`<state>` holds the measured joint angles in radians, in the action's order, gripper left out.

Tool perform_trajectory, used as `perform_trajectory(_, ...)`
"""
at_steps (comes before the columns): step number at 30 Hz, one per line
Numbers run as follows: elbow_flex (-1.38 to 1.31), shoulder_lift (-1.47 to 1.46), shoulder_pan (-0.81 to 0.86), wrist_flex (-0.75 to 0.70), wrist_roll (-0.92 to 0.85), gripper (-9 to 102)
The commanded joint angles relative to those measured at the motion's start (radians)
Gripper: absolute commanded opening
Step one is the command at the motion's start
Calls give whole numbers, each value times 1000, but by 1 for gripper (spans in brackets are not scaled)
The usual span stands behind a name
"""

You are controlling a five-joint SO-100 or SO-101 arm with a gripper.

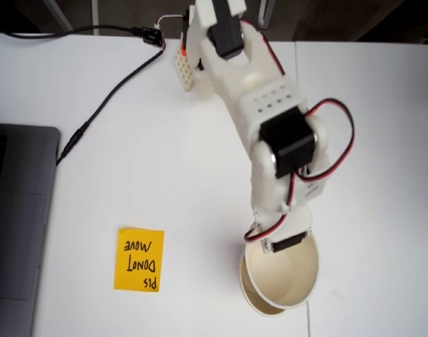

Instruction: Pickup cup and make a pile of cup.

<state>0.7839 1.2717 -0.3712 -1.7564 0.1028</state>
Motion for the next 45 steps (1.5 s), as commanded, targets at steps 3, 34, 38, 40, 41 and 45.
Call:
perform_trajectory(3,-2,28,32,2,-12,-4)
perform_trajectory(34,107,132,34,0,-8,36)
perform_trajectory(38,207,206,58,3,3,36)
perform_trajectory(40,227,235,71,3,-6,36)
perform_trajectory(41,236,247,77,3,-8,36)
perform_trajectory(45,256,290,109,5,-9,36)
